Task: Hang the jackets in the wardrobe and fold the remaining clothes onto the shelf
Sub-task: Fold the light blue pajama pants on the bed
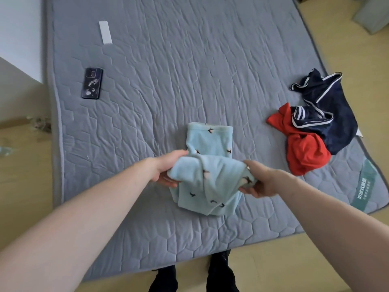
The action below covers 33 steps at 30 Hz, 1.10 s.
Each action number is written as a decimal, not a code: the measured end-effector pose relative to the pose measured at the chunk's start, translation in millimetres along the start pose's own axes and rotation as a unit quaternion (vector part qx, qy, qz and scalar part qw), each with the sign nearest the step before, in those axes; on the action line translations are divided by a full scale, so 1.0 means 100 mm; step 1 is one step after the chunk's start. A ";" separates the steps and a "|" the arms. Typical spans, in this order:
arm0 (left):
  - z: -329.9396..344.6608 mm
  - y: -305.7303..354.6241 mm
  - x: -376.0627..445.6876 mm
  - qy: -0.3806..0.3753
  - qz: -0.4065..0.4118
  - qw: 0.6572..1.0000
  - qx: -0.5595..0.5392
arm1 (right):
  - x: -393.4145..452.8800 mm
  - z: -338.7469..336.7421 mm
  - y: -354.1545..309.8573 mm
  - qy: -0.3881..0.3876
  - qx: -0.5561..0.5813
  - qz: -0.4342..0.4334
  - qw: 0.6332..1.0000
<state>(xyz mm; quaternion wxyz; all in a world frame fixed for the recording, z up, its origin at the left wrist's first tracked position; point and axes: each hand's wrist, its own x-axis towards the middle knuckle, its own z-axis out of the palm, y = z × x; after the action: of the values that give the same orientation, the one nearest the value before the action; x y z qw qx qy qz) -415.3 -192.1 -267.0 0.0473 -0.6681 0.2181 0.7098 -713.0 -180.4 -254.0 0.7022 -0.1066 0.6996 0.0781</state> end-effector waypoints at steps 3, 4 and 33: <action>-0.03 0.20 0.19 0.030 0.063 0.989 -0.131 | 0.09 -0.09 -0.27 0.038 0.109 -0.094 0.989; -0.03 0.24 0.27 0.049 0.087 0.981 -0.165 | 0.14 -0.11 -0.33 0.050 0.147 -0.127 0.980; 0.04 1.17 2.11 0.098 0.023 0.893 0.438 | 2.10 0.43 1.02 0.079 0.450 -0.102 0.884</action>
<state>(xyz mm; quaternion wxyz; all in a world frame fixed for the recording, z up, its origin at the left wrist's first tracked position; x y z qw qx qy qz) -482.9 -343.8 -443.0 0.2976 -0.6408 0.5255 0.4740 -696.1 -79.5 -468.2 0.6209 0.1449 0.6981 -0.3257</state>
